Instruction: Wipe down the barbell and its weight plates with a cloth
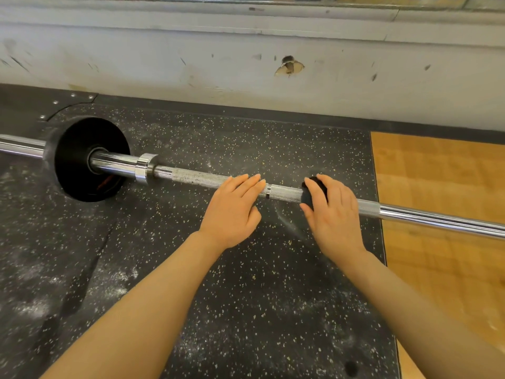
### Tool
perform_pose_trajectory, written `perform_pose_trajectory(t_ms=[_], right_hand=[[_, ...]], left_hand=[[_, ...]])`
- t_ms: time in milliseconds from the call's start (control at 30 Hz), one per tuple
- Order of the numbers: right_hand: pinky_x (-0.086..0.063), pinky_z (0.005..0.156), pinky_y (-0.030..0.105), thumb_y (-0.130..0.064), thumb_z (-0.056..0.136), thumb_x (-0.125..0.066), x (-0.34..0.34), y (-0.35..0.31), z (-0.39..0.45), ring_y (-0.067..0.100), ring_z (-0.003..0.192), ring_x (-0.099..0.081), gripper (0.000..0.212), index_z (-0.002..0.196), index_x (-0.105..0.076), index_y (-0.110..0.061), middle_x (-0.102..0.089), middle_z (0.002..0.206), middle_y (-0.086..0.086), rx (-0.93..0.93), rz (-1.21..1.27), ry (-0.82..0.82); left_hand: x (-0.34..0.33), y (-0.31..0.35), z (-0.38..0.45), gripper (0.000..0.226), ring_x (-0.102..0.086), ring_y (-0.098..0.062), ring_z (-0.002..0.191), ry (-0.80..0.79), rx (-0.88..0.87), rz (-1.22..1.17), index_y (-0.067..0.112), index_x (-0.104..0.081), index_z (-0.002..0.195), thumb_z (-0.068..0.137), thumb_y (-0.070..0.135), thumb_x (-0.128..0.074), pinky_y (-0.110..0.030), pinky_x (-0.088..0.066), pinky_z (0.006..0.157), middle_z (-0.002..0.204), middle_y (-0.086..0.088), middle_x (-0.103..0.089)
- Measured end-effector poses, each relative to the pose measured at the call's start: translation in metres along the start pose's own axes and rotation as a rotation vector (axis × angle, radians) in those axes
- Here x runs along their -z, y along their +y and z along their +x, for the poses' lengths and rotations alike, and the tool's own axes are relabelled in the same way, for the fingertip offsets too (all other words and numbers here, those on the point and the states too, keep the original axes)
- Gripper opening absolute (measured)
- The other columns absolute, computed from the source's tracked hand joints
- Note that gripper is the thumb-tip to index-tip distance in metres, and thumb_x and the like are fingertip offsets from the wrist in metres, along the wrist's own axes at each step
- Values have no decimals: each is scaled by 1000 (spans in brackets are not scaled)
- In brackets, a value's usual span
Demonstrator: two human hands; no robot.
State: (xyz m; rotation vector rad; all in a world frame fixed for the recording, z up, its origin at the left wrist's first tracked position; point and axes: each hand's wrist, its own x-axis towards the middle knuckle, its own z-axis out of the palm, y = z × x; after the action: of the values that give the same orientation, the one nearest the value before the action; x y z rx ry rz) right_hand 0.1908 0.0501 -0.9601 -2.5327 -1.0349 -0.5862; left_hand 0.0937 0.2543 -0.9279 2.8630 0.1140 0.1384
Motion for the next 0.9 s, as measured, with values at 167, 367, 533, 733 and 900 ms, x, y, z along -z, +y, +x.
perform_pose_trajectory(t_ms=[167,367,533,733,900], right_hand=[[-35,101,45,-31,95,-50,-9,-17,16,32,114,-44,42,132,-49,-10,-50,130,15,89,11,6],[-38,104,48,-25,91,-61,-18,-7,25,32,112,-49,42,130,-52,-11,-51,129,14,113,-36,-63],[-36,100,44,-27,92,-60,0,42,6,30,110,-46,40,127,-51,-10,-52,126,14,69,-95,-53],[-43,99,46,-25,90,-66,14,50,1,32,110,-52,42,127,-56,-8,-55,125,16,39,-97,-121],[-43,94,45,-31,94,-56,33,79,-16,34,111,-51,44,132,-53,-9,-53,129,15,-97,-102,-166]], left_hand=[[-1,-1,16,61,-24,-22,145,-43,36,-14,15,-40,147,88,30,-31,-36,-5,121,156,-1,-32],[4,-7,28,62,-22,-20,146,-73,18,-9,17,-37,149,88,31,-28,-34,-3,121,157,1,-30],[2,-10,28,63,-23,-19,146,-64,6,3,17,-37,149,88,31,-28,-32,-2,120,156,1,-30],[0,-1,24,61,-23,-22,146,-58,41,25,14,-38,148,90,32,-30,-38,-6,122,155,-2,-33],[-6,36,29,66,-13,-24,149,-33,-34,184,15,-27,152,92,42,-24,-45,-2,122,160,-5,-19]])
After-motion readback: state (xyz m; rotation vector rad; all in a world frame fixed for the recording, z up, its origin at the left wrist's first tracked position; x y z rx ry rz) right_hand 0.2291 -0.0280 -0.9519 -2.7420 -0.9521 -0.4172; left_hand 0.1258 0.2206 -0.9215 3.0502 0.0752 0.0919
